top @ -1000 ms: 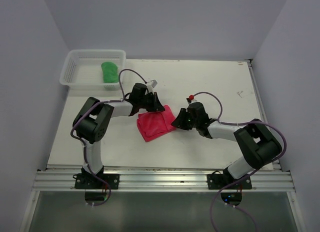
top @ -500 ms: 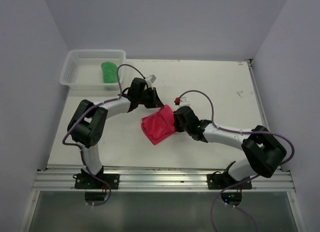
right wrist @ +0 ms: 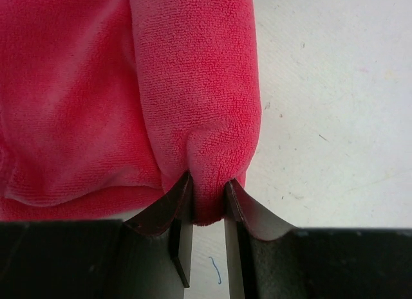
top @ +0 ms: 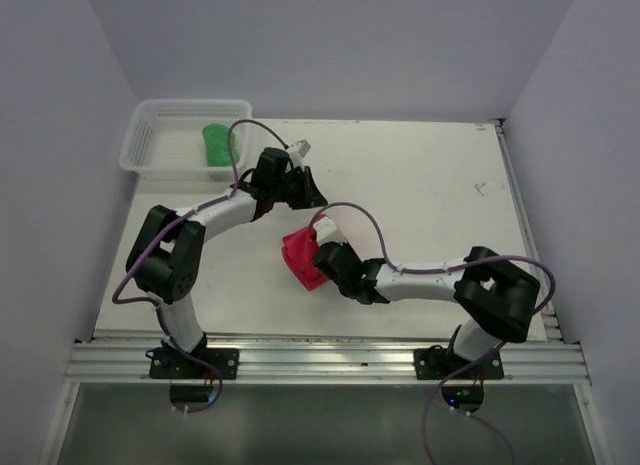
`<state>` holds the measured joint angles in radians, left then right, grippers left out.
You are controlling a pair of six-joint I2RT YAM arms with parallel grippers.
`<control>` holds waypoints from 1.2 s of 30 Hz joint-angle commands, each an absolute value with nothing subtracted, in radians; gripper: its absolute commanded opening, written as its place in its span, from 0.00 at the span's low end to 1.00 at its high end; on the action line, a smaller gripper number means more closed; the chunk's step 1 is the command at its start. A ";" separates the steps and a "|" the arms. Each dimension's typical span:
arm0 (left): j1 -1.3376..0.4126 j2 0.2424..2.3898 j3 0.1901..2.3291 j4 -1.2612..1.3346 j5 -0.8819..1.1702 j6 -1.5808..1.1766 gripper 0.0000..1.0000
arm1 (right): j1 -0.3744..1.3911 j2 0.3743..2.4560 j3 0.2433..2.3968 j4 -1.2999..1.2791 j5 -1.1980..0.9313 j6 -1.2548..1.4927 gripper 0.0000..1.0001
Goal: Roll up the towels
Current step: Roll the towel
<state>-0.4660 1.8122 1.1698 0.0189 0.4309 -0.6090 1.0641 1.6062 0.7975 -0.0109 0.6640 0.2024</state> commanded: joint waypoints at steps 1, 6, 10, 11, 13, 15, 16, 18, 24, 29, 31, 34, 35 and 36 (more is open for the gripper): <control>-0.459 1.761 1.158 0.026 0.439 -0.601 0.07 | 1.130 1.670 0.851 -0.018 0.794 0.134 0.00; -0.459 1.743 1.122 0.049 0.465 -0.618 0.07 | 1.187 1.764 0.913 -0.032 0.876 0.117 0.00; -0.459 1.723 1.082 0.077 0.474 -0.627 0.07 | 1.201 1.818 0.963 -0.041 0.899 0.101 0.00; -0.459 1.717 1.072 0.080 0.476 -0.627 0.07 | 1.203 1.827 0.972 -0.046 0.903 0.097 0.00; -0.460 1.704 1.043 0.095 0.479 -0.630 0.07 | 1.204 1.857 0.997 -0.066 0.914 0.094 0.00; -0.460 1.694 1.005 0.116 0.480 -0.637 0.07 | 1.204 1.865 1.002 -0.067 0.914 0.094 0.00; -0.460 1.690 0.990 0.127 0.483 -0.640 0.07 | 1.206 1.870 1.002 -0.067 0.913 0.095 0.00; -0.462 1.683 0.945 0.146 0.485 -0.649 0.07 | 1.206 1.871 1.002 -0.068 0.910 0.101 0.00; -0.465 1.715 0.867 0.201 0.457 -0.652 0.06 | 1.206 1.865 1.000 -0.060 0.894 0.117 0.04; -0.465 1.765 0.861 0.201 0.408 -0.631 0.06 | 1.207 1.836 0.999 -0.060 0.873 0.141 0.13; -0.463 1.776 0.867 0.177 0.379 -0.614 0.05 | 1.204 1.787 0.989 -0.072 0.848 0.158 0.19; -0.463 1.786 0.856 0.164 0.336 -0.607 0.04 | 1.201 1.691 0.968 -0.086 0.796 0.204 0.30; -0.463 1.789 0.841 0.167 0.327 -0.607 0.04 | 1.200 1.665 0.962 -0.090 0.779 0.218 0.34; -0.462 1.792 0.833 0.176 0.324 -0.610 0.03 | 1.195 1.640 0.950 -0.092 0.760 0.239 0.36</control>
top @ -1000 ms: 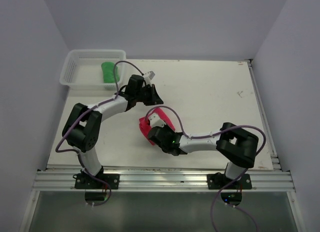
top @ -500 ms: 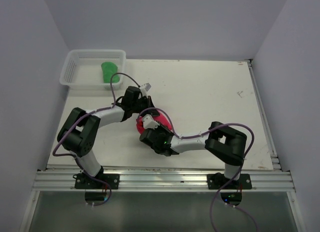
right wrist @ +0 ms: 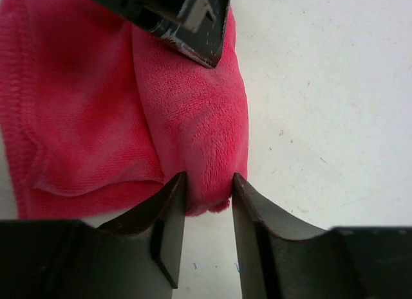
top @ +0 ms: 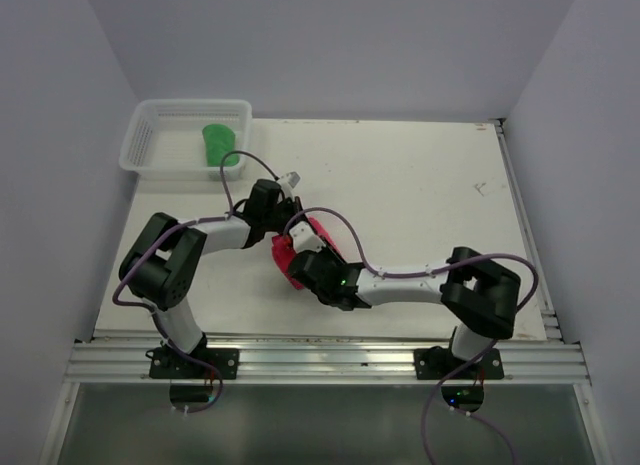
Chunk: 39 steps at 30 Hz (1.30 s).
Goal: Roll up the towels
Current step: Roll the towel
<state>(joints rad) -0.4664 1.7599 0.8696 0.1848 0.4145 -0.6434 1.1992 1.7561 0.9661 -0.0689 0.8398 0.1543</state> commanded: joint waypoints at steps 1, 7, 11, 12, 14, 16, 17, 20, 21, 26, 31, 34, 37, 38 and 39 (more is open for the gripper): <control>-0.462 1.793 0.825 0.182 0.324 -0.612 0.03 | 1.193 1.596 0.940 -0.095 0.744 0.251 0.40; -0.460 1.806 0.790 0.207 0.308 -0.634 0.02 | 1.112 1.448 0.867 -0.087 0.565 0.362 0.47; -0.460 1.790 0.772 0.207 0.304 -0.640 0.02 | 0.955 1.381 0.804 -0.045 0.387 0.467 0.50; -0.460 1.787 0.769 0.206 0.302 -0.640 0.02 | 0.925 1.379 0.787 -0.019 0.295 0.488 0.50; -0.460 1.775 0.758 0.203 0.295 -0.641 0.02 | 0.863 1.376 0.775 -0.006 0.223 0.537 0.50; -0.460 1.767 0.747 0.196 0.291 -0.641 0.02 | 0.829 1.393 0.779 0.035 0.134 0.574 0.51; -0.460 1.763 0.742 0.196 0.291 -0.641 0.02 | 0.803 1.399 0.781 0.043 0.112 0.601 0.52; -0.460 1.753 0.729 0.201 0.293 -0.643 0.02 | 0.755 1.430 0.773 0.086 0.048 0.670 0.59; -0.460 1.753 0.727 0.201 0.293 -0.643 0.02 | 0.741 1.439 0.769 0.116 0.023 0.687 0.60; -0.460 1.746 0.723 0.193 0.295 -0.649 0.02 | 0.709 1.525 0.767 0.138 -0.028 0.736 0.61; -0.460 1.741 0.718 0.193 0.295 -0.657 0.02 | 0.707 1.604 0.758 0.190 -0.080 0.752 0.59; -0.460 1.727 0.713 0.184 0.275 -0.663 0.02 | 0.709 1.644 0.739 0.239 -0.130 0.788 0.57; -0.460 1.710 0.710 0.176 0.244 -0.666 0.02 | 0.707 1.667 0.713 0.287 -0.178 0.814 0.54; -0.460 1.709 0.710 0.175 0.238 -0.667 0.02 | 0.707 1.674 0.703 0.296 -0.187 0.821 0.52; -0.460 1.704 0.704 0.173 0.232 -0.675 0.02 | 0.709 1.683 0.700 0.304 -0.208 0.822 0.47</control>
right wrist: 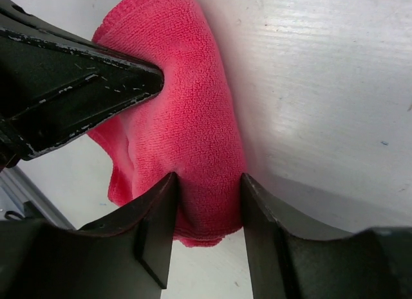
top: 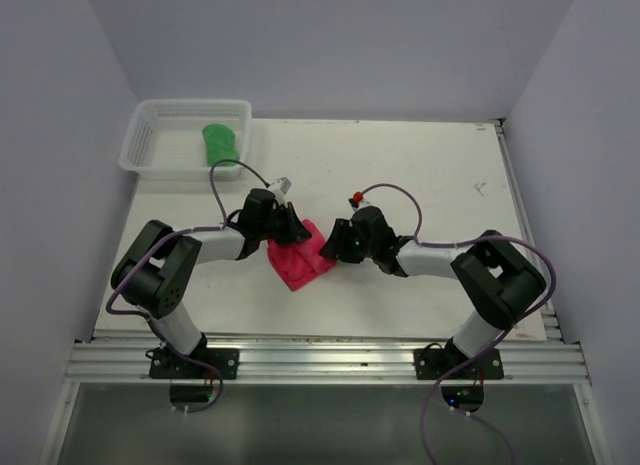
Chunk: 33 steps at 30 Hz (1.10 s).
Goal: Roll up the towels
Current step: Roll the towel
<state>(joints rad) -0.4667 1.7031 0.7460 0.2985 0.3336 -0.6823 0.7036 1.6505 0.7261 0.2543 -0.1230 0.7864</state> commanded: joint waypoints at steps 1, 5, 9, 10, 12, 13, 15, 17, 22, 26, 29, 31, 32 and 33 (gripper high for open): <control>-0.460 1.700 0.700 0.176 0.223 -0.680 0.02 | 0.707 1.687 0.696 0.308 -0.218 0.824 0.45; -0.460 1.695 0.687 0.195 0.232 -0.698 0.02 | 0.709 1.683 0.683 0.318 -0.245 0.819 0.24; -0.460 1.675 0.768 0.137 0.235 -0.674 0.04 | 0.715 1.635 0.709 0.246 -0.210 0.769 0.12; -0.460 1.661 0.791 0.094 0.227 -0.664 0.04 | 0.736 1.600 0.733 0.214 -0.130 0.715 0.11; -0.451 1.648 0.859 0.048 0.219 -0.641 0.05 | 0.784 1.560 0.770 0.076 -0.002 0.634 0.11; -0.443 1.628 0.877 0.028 0.225 -0.637 0.06 | 0.837 1.539 0.791 0.039 0.065 0.564 0.11; -0.417 1.606 0.909 0.002 0.245 -0.631 0.07 | 0.885 1.535 0.834 -0.043 0.234 0.511 0.11; -0.393 1.579 0.929 -0.053 0.268 -0.626 0.08 | 0.934 1.557 0.868 -0.081 0.373 0.468 0.11; -0.384 1.514 0.928 -0.087 0.279 -0.607 0.08 | 1.018 1.611 0.910 -0.121 0.567 0.395 0.13; -0.374 1.490 0.902 -0.084 0.295 -0.604 0.08 | 1.101 1.690 0.971 -0.155 0.734 0.313 0.15; -0.370 1.483 0.887 -0.078 0.308 -0.606 0.08 | 1.175 1.741 1.018 -0.159 0.845 0.232 0.15; -0.368 1.476 0.881 -0.077 0.311 -0.606 0.08 | 1.224 1.792 1.049 -0.164 0.888 0.195 0.15; -0.365 1.473 0.881 -0.078 0.314 -0.604 0.08 | 1.239 1.810 1.057 -0.166 0.900 0.184 0.15; -0.365 1.471 0.885 -0.083 0.314 -0.600 0.08 | 1.255 1.840 1.066 -0.170 0.916 0.176 0.16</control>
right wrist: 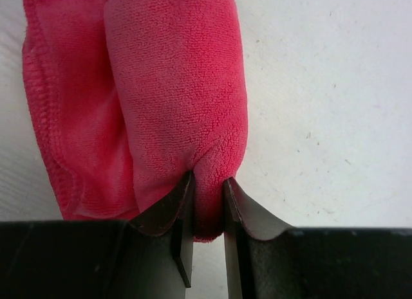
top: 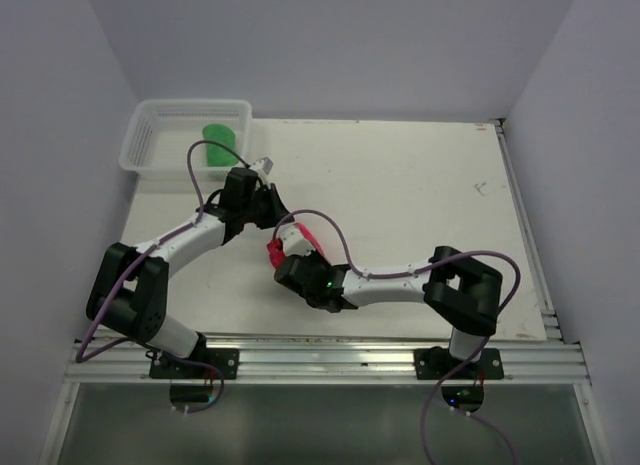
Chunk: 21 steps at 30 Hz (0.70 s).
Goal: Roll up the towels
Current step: Roll the towel
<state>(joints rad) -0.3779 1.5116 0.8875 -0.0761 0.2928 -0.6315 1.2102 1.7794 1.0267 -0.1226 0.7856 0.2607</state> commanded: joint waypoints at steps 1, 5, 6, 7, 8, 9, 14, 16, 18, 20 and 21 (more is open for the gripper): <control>-0.364 1.463 0.885 -0.090 0.313 -0.597 0.08 | 1.287 1.861 1.087 -0.175 0.945 0.158 0.16; -0.356 1.447 0.879 -0.097 0.319 -0.586 0.08 | 1.341 1.937 1.137 -0.195 0.980 0.132 0.17; -0.356 1.445 0.877 -0.098 0.324 -0.586 0.07 | 1.357 1.954 1.146 -0.196 0.983 0.126 0.17; -0.356 1.437 0.876 -0.100 0.331 -0.586 0.07 | 1.365 1.979 1.167 -0.202 0.991 0.120 0.17; -0.356 1.430 0.873 -0.098 0.334 -0.586 0.07 | 1.371 1.991 1.178 -0.216 0.999 0.117 0.18; -0.356 1.422 0.862 -0.095 0.340 -0.591 0.07 | 1.379 1.999 1.189 -0.219 1.000 0.115 0.18; -0.356 1.378 0.801 -0.060 0.377 -0.600 0.07 | 1.396 2.043 1.230 -0.233 0.993 0.109 0.20; -0.356 1.365 0.772 -0.023 0.406 -0.612 0.07 | 1.397 2.052 1.239 -0.233 0.986 0.106 0.21; -0.357 1.361 0.732 0.018 0.423 -0.611 0.07 | 1.397 2.060 1.247 -0.236 0.980 0.104 0.21; -0.371 1.361 0.700 0.052 0.420 -0.603 0.07 | 1.399 2.066 1.253 -0.235 0.974 0.101 0.22; -0.373 1.365 0.693 0.058 0.417 -0.603 0.06 | 1.402 2.068 1.255 -0.232 0.973 0.097 0.22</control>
